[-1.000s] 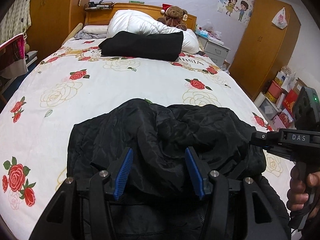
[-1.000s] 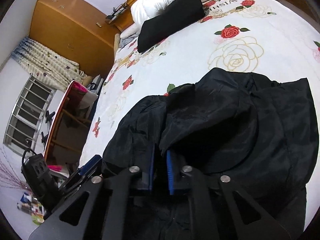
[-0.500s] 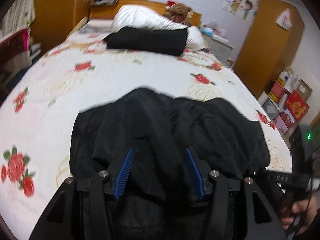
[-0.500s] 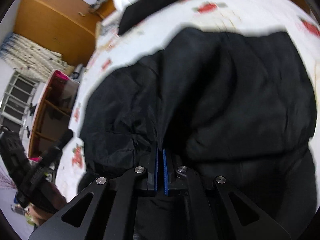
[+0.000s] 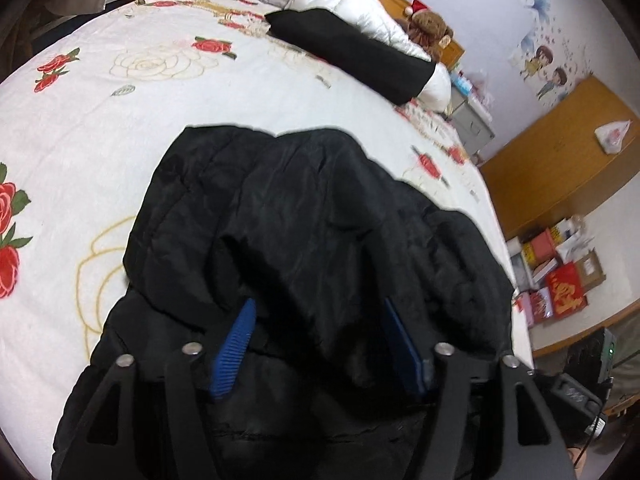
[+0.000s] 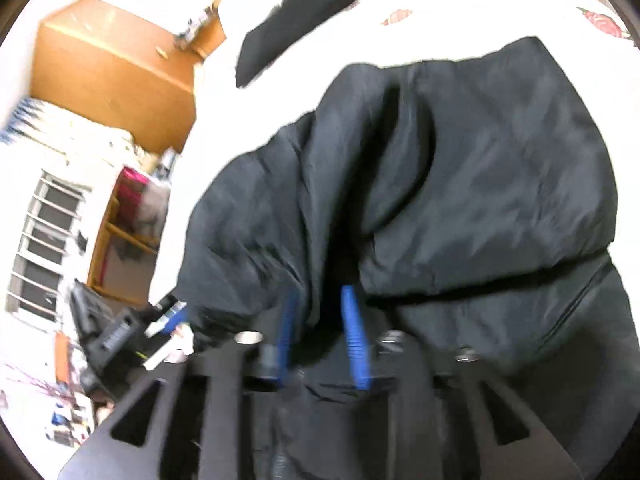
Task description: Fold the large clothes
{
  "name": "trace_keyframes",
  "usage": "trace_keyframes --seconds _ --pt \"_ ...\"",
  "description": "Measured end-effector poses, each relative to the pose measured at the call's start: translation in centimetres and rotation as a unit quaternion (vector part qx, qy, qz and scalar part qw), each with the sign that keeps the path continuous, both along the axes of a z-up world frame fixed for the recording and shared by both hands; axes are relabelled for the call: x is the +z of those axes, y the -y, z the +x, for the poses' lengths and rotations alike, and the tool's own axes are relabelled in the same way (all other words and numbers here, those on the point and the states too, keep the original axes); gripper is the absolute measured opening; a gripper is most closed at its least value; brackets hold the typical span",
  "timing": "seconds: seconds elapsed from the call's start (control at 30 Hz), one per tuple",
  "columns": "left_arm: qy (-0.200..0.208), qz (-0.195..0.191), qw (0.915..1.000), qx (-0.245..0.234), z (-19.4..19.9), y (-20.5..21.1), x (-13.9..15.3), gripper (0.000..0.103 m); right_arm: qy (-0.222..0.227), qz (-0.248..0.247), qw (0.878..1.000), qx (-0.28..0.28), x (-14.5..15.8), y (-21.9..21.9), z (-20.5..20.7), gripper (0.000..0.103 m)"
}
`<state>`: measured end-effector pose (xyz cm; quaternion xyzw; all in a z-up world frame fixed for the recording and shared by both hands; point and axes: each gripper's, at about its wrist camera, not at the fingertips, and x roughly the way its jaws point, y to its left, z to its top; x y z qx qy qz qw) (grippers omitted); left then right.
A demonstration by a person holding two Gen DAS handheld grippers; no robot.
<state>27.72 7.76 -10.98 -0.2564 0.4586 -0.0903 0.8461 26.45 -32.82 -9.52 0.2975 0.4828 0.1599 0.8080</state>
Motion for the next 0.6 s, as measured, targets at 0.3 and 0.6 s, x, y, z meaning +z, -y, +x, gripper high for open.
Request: trace_keyframes --seconds 0.3,0.6 --pt "-0.009 0.005 0.9999 -0.002 3.3 1.3 -0.9 0.037 -0.008 0.018 1.0 -0.023 -0.4 0.6 5.2 0.004" --pt "0.028 0.063 0.9975 -0.016 -1.6 -0.9 0.3 0.006 0.002 -0.005 1.0 -0.023 0.4 0.8 0.0 0.003"
